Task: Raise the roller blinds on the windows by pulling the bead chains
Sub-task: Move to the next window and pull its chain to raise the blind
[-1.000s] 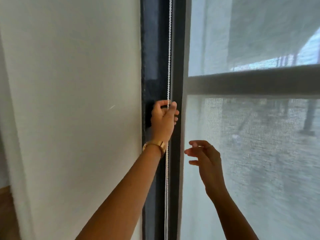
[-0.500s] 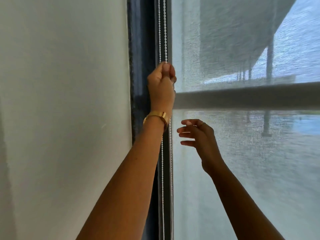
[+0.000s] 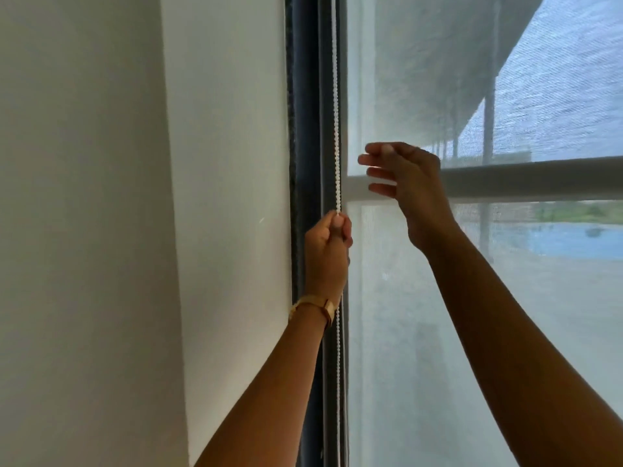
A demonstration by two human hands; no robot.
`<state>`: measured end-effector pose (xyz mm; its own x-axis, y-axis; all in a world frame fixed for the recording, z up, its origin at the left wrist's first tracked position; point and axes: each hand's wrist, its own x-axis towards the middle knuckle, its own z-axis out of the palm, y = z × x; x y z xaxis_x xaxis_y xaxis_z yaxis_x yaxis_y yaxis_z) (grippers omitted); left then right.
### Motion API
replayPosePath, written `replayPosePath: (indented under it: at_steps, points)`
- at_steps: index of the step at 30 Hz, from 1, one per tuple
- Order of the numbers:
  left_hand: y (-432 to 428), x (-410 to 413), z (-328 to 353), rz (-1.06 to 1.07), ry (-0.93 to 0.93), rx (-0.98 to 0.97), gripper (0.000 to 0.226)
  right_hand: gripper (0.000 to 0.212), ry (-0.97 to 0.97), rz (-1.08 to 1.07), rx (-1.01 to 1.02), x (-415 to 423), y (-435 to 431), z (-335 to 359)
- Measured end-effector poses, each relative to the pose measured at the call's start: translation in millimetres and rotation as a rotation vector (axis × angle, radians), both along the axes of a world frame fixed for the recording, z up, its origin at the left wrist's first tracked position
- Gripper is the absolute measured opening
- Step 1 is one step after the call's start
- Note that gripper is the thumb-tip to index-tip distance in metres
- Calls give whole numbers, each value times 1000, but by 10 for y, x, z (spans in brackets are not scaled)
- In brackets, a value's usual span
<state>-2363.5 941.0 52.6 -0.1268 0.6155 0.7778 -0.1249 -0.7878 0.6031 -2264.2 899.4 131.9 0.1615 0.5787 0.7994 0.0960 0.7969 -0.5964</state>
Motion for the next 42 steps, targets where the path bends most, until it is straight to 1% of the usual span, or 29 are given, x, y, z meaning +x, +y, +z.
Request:
replayPosePath:
  at_steps: [2,3,5,6,7,8,10,12,14,15,18,19,20,21,22,23,25,26,29,32,35,37,39,42]
  points:
    - [-107,37,-234,-49,7,-62,36,23,-25,43,-61,-89,-71,101]
    - [-157,46,-342,-70,27,-88,34,23,-15,108,-131,-121,-89,142]
    - [-196,39,-550,-99,92,-143,32,23,39,332,-310,-170,-126,228]
    - [-218,34,-658,-121,126,-182,32,25,74,440,-370,-180,-146,269]
    - [-232,27,-777,-139,158,-227,32,25,95,486,-393,-194,-154,316]
    - [-252,23,-899,-152,186,-267,32,26,109,475,-400,-222,-158,368]
    - [-285,10,-1106,-151,234,-329,30,30,112,317,-357,-322,-159,439]
    - [-312,-29,-1219,-145,297,-350,32,33,69,142,-226,-394,-111,364]
    - [-301,-69,-1276,-182,414,-376,33,34,35,91,-106,-370,-35,163]
    - [-308,-101,-1275,-212,515,-393,32,33,26,86,-78,-328,-7,56]
    - [-333,-223,-1203,-250,961,-437,28,34,0,75,-102,-198,19,-219]
    - [-330,-254,-1160,-262,1037,-449,25,34,9,57,-117,-173,19,-324]
    - [-333,-291,-1091,-278,1052,-459,24,35,16,37,-133,-165,26,-436]
    - [-332,-336,-1003,-281,1019,-460,29,35,12,16,-149,-162,35,-552]
    - [-337,-375,-890,-280,923,-463,37,35,0,-9,-159,-162,41,-667]
    - [-323,-409,-772,-270,784,-462,42,34,-12,-36,-164,-168,49,-767]
    - [-286,-452,-517,-226,494,-433,39,30,-20,-71,-174,-201,62,-935]
    - [-263,-458,-371,-198,386,-406,35,27,-17,-72,-182,-231,73,-1014]
    - [-238,-420,114,-221,178,-352,35,26,-24,-57,-206,-359,119,-1282]
    - [-264,-343,594,-280,96,-308,38,29,-15,-35,-238,-491,163,-1560]
    - [-292,-269,964,-326,27,-264,33,35,2,-21,-289,-575,169,-1806]
    - [-312,-230,1126,-339,-28,-260,31,39,28,38,-329,-625,159,-1963]
    - [-293,-218,1180,-291,-38,-256,32,38,53,71,-359,-660,142,-2092]
    - [-133,-269,1067,-179,0,-162,36,32,39,179,-397,-762,113,-2192]
